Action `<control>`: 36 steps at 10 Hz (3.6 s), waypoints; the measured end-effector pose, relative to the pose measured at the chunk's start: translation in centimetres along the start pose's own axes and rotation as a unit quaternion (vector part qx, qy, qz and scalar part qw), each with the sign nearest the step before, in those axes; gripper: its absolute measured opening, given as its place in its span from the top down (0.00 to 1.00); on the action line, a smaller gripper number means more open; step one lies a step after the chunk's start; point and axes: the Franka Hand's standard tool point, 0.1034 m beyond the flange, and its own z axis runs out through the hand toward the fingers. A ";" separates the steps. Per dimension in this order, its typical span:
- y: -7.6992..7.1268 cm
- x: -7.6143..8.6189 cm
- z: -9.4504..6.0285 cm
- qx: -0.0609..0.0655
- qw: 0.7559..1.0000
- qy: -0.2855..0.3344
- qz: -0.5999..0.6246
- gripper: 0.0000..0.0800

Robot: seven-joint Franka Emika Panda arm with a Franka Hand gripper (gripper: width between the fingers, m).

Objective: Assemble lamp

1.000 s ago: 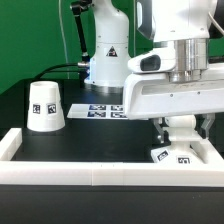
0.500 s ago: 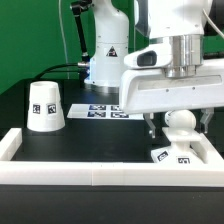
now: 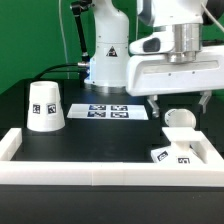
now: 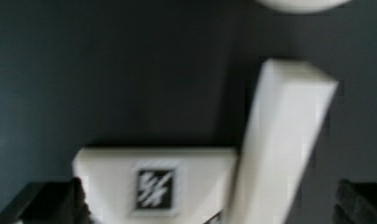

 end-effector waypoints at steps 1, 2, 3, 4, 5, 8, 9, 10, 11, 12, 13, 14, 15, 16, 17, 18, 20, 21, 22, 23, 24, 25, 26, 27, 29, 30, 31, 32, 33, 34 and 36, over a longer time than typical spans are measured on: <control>-1.2 -0.1 0.1 -0.001 1.000 -0.002 -0.028 0.13; -1.4 -0.3 0.2 0.000 0.998 -0.007 -0.063 0.13; -1.7 -0.4 0.3 0.000 0.998 -0.011 -0.066 0.13; -2.2 -0.6 0.3 0.001 0.998 -0.009 -0.057 0.13; -2.1 -0.6 0.4 0.000 0.998 -0.009 -0.060 0.13; -2.1 -0.6 0.4 0.000 0.998 -0.009 -0.060 0.13; -2.3 -1.4 0.8 0.000 0.998 -0.002 -0.061 0.13; -2.4 -2.9 1.2 -0.001 0.998 -0.002 -0.064 0.13; -2.2 -4.0 1.4 -0.002 0.998 -0.006 -0.064 0.13; -2.3 -4.4 1.4 -0.002 0.998 -0.013 -0.065 0.13; -2.2 -4.2 1.4 -0.002 0.998 -0.012 -0.065 0.13; -2.3 -4.9 1.6 -0.001 0.997 -0.039 -0.064 0.13; -2.4 -5.0 1.4 0.000 0.994 -0.085 -0.063 0.13; -2.3 -4.4 1.2 0.000 0.992 -0.109 -0.057 0.13; -2.4 -4.7 1.2 -0.003 0.986 -0.161 -0.051 0.13; -2.4 -4.7 1.2 -0.004 0.980 -0.192 -0.051 0.13; -2.2 -5.1 1.0 -0.005 0.960 -0.276 -0.045 0.13; -2.2 -4.5 1.3 -0.005 0.956 -0.289 -0.044 0.13; -2.1 -5.3 1.2 -0.005 0.944 -0.328 -0.042 0.13; -2.0 -5.6 1.5 -0.005 0.929 -0.367 -0.041 0.13; -2.1 -5.6 1.8 -0.004 0.916 -0.399 -0.040 0.13; -2.2 -5.8 2.0 -0.004 0.903 -0.428 -0.040 0.13; -2.2 -6.0 2.5 -0.003 0.894 -0.446 -0.040 0.13; -2.1 -6.3 3.0 -0.003 0.887 -0.460 -0.040 0.13; -2.1 -6.7 3.8 -0.006 0.889 -0.456 -0.035 0.13; -2.1 -7.1 4.2 -0.008 0.889 -0.457 -0.033 0.13; -2.0 -7.4 4.5 -0.008 0.888 -0.459 -0.032 0.13; -2.1 -7.7 4.9 -0.008 0.889 -0.457 -0.032 0.13; -2.1 -7.9 5.1 -0.008 0.889 -0.457 -0.033 0.13; -2.2 -7.9 5.2 -0.008 0.890 -0.455 -0.033 0.16; -2.1 -7.9 5.2 -0.008 0.890 -0.454 -0.033 0.28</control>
Offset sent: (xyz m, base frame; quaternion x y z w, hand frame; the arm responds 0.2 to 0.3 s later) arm -0.0100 0.0003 -0.0020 -0.0595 0.0136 0.0097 0.9981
